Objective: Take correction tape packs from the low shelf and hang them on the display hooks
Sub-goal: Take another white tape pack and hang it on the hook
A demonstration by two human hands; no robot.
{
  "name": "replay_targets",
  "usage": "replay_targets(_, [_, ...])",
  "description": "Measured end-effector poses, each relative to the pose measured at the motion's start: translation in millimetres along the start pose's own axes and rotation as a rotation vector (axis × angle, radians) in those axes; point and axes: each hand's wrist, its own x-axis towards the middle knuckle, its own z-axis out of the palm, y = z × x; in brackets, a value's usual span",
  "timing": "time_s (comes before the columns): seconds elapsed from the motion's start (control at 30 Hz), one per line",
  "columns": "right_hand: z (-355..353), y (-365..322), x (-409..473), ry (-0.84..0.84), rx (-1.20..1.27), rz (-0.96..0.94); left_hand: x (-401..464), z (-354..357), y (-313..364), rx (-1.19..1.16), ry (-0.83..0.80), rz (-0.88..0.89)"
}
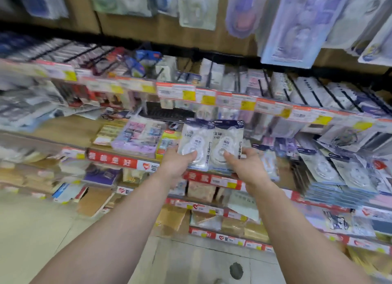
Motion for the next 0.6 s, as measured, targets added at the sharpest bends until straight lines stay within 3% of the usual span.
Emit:
replay_targets(0.37, [182.2,-58.6,-85.0,-0.413,0.026,-0.102,-65.7,-220.8,-24.2,-0.136,0.306,0.067])
replay_targets(0.6, [237.0,-107.3,-119.3,-0.506,0.049,-0.219,-99.7,-296.3,-2.4,-0.200,0.411,0.181])
